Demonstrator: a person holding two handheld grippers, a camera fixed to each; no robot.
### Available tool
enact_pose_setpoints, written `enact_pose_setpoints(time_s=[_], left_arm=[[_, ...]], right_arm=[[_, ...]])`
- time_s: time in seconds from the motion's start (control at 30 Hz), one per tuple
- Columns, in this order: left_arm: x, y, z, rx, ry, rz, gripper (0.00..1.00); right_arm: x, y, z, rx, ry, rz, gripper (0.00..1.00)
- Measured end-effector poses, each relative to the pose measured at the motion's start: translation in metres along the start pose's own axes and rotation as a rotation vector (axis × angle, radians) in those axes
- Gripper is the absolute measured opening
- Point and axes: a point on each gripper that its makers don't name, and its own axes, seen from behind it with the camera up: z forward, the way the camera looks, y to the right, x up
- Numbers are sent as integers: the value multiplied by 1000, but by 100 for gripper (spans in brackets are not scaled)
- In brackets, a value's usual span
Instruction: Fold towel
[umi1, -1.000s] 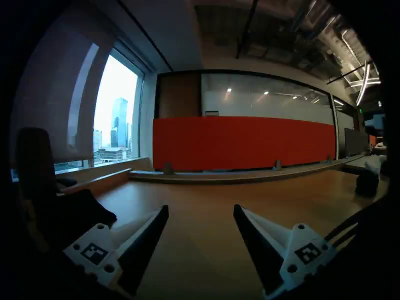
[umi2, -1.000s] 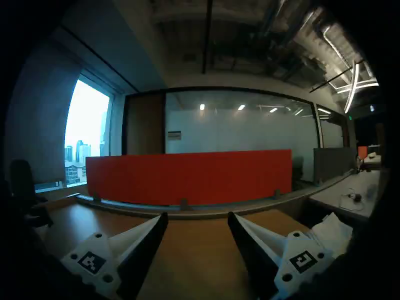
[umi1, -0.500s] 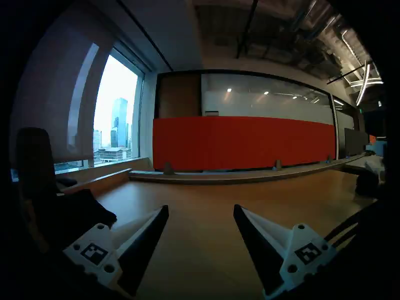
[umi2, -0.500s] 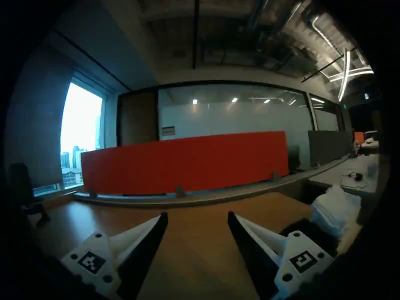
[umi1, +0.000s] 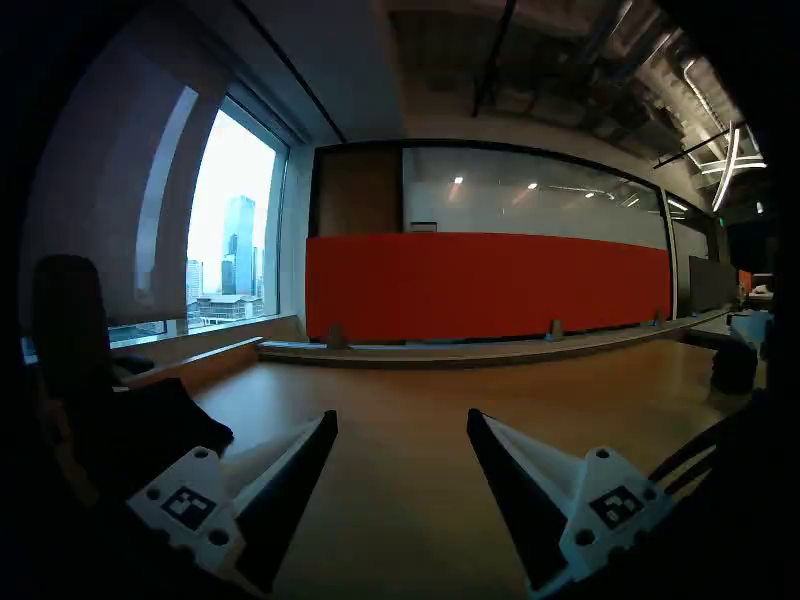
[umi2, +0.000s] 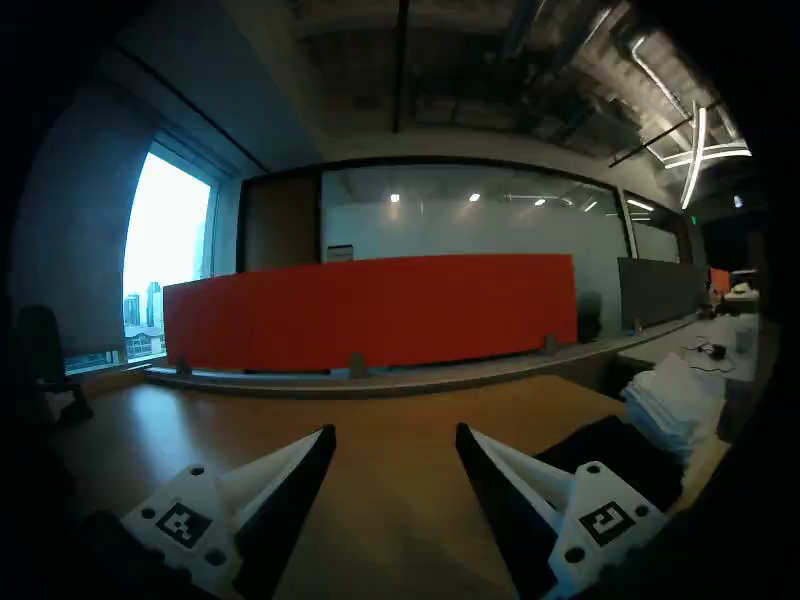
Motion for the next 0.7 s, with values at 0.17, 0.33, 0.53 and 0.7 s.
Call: enact_pose_setpoints(time_s=[0.17,0.33,0.53,0.7], left_arm=[[0,0,0,0,0,0,96],[0,0,0,0,0,0,96],[-1,0,0,0,0,0,96],[-1,0,0,0,0,0,96]], right_arm=[[-8,2,2,-4,-9,-8,93],[-12,2,1,-5,-15,-8,93],[-18,-1,2,-4,-20,-11,93],[-24,-2,2,-2,-24,-17,93]])
